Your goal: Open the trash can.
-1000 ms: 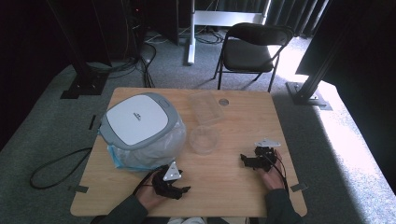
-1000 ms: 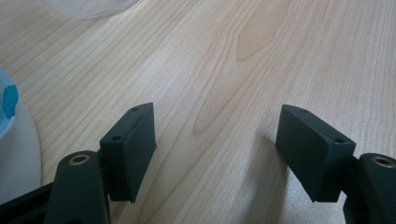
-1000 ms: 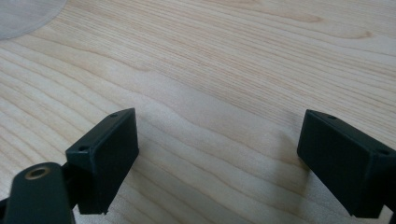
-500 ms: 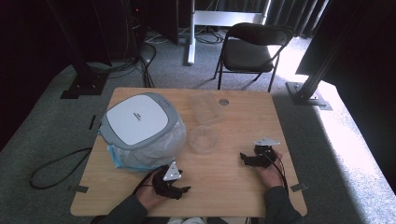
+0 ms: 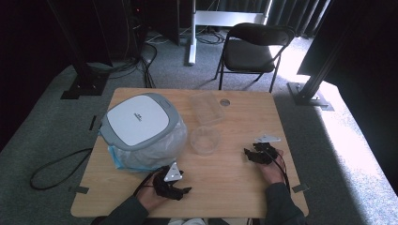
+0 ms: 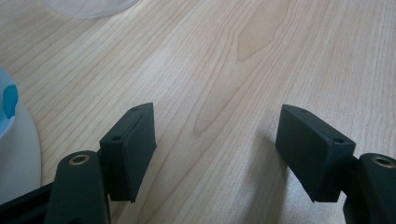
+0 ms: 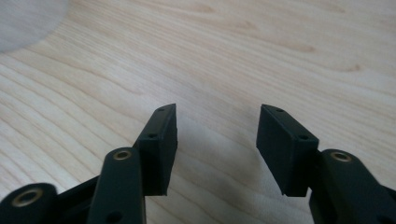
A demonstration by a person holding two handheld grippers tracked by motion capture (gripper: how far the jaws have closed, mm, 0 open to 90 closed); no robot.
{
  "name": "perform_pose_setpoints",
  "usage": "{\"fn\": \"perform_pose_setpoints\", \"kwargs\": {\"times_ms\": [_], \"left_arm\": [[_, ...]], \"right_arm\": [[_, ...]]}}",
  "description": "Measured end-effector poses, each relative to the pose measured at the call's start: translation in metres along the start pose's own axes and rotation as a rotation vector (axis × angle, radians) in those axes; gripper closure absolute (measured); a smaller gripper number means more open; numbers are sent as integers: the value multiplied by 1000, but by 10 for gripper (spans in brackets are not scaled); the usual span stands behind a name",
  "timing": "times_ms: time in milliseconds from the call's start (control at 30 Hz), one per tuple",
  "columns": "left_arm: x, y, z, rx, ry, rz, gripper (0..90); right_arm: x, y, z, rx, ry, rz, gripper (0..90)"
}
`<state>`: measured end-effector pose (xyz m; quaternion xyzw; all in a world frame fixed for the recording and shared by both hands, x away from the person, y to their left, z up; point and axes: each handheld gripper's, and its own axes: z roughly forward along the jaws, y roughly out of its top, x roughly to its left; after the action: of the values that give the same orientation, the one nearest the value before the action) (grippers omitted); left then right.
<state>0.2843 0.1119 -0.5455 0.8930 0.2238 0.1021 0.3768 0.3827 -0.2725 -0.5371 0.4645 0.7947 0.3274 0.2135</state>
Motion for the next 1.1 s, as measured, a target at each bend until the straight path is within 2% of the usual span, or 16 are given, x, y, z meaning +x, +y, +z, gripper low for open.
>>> {"fn": "perform_pose_setpoints", "kwargs": {"times_ms": [500, 967, 1100], "left_arm": [[0, 0, 0, -1, 0, -2, 289], [0, 0, 0, -1, 0, -2, 289], [0, 0, 0, 0, -1, -2, 290]], "right_arm": [[3, 38, -7, -61, 37, -10, 538], [6, 72, -5, -105, 29, -25, 539], [9, 86, -7, -139, 35, -19, 546]]}}
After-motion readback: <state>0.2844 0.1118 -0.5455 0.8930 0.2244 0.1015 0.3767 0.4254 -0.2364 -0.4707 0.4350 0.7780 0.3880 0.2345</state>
